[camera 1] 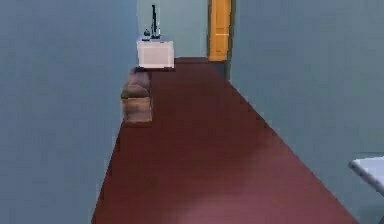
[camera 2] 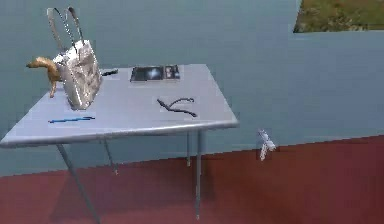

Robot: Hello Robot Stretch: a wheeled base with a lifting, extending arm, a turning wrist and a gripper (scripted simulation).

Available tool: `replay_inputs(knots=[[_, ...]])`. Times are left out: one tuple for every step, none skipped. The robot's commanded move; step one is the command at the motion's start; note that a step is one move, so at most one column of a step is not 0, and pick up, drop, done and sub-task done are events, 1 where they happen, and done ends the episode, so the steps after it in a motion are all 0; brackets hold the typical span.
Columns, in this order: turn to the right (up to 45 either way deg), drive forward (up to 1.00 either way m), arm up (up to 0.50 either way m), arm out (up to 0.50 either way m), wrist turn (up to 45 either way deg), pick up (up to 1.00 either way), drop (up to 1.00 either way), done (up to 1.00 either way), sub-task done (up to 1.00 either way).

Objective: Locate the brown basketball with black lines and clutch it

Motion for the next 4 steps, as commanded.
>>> replay_inputs(knots=[[0.0,1.00,0.00,0.00,0.0,0.00,0.00,0.00,0.00],[0.0,1.00,0.00,0.00,0.0,0.00,0.00,0.00,0.00],[0.0,1.00,0.00,0.00,0.0,0.00,0.00,0.00,0.00],[3.0,0.00,0.00,0.00,0.0,0.00,0.00,0.00,0.00]])
